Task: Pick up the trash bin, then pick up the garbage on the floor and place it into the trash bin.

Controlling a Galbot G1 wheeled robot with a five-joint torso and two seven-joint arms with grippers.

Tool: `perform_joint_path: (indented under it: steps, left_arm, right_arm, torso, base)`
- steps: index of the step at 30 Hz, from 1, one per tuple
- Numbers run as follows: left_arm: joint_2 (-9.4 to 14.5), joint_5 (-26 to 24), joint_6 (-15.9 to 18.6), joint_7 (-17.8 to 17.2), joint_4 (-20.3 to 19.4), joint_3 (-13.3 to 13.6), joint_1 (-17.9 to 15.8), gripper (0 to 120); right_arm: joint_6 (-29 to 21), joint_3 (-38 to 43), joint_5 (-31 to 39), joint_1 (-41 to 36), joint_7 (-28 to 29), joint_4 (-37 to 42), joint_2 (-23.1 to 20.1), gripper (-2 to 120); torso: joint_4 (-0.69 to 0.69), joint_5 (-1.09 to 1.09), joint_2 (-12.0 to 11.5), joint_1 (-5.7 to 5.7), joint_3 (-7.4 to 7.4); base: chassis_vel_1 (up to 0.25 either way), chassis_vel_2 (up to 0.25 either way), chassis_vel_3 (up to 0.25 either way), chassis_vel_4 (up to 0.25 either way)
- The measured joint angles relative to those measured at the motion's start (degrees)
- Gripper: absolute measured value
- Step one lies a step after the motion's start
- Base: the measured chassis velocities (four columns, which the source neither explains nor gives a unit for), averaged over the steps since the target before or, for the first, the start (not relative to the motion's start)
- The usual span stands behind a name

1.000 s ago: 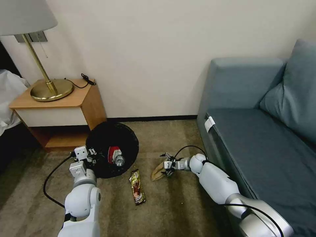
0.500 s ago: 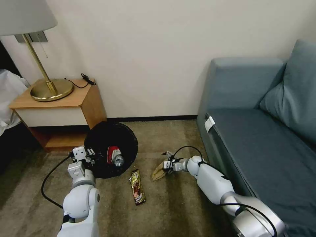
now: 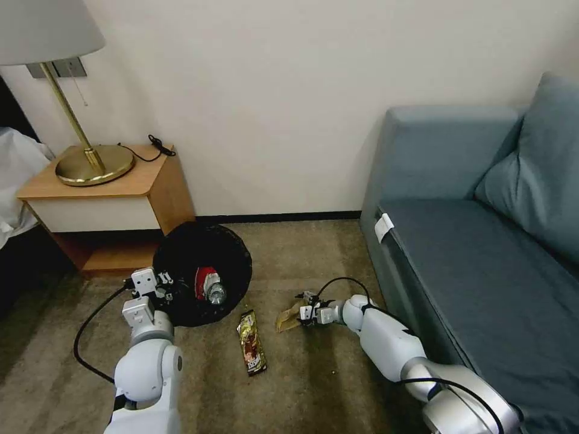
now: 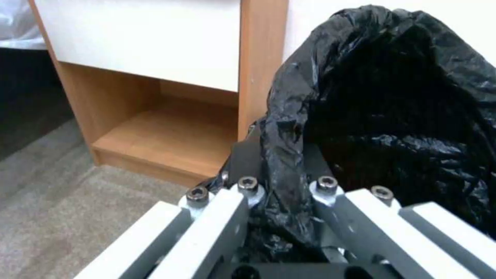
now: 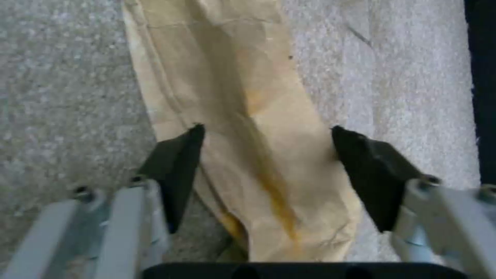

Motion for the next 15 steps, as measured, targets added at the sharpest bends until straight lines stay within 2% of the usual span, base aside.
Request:
perform_joint_path:
  steps: [3, 4, 6, 7, 9, 13, 15]
  left_arm:
    - [0.0, 0.0, 0.0, 0.0, 0.3, 0.2, -0.2, 3]
    - [0.0, 0.0, 0.0, 0.0, 0.3, 0.2, -0.2, 3]
    - [-0.1, 0.0, 0.0, 0.0, 0.4, 0.3, -0.2, 3]
    - [-0.1, 0.0, 0.0, 0.0, 0.4, 0.3, -0.2, 3]
    - [-0.1, 0.0, 0.0, 0.0, 0.4, 0.3, -0.3, 3]
    - [0.0, 0.0, 0.0, 0.0, 0.4, 0.3, -0.4, 3]
    - [-0.1, 0.0, 0.0, 0.0, 0.5, 0.4, -0.4, 3]
  right_arm:
    - [0.1, 0.3, 0.5, -0.6, 0.0, 0.5, -0.4, 48]
    - [0.1, 0.3, 0.5, -0.6, 0.0, 0.5, -0.4, 48]
    - [0.1, 0.5, 0.7, -1.2, 0.0, 0.7, -0.5, 39]
    - [0.1, 0.5, 0.7, -1.2, 0.0, 0.7, -0.5, 39]
    - [0.1, 0.7, 0.9, -1.7, 0.0, 0.8, -0.5, 26]
    - [0.2, 1.0, 0.9, -1.9, -0.1, 1.0, -0.5, 18]
    - [0.3, 1.8, 1.4, -2.1, -0.2, 1.5, -0.5, 4]
  torso:
    - [0.01, 0.01, 0.0, 0.0, 0.0]
    - [0.01, 0.01, 0.0, 0.0, 0.0]
    - [0.01, 0.01, 0.0, 0.0, 0.0]
    - [0.01, 0.01, 0.0, 0.0, 0.0]
    - [0.01, 0.01, 0.0, 0.0, 0.0]
    - [0.01, 0.01, 0.0, 0.0, 0.0]
    - [0.01, 0.0, 0.0, 0.0, 0.0]
  base:
    - [0.0, 0.0, 0.0, 0.0]
    - [0.0, 0.0, 0.0, 0.0]
    - [0.0, 0.0, 0.0, 0.0]
    - [0.0, 0.0, 0.0, 0.0]
    - [0.0, 0.0, 0.0, 0.0]
    - [0.0, 0.0, 0.0, 0.0]
    - [0.0, 0.0, 0.0, 0.0]
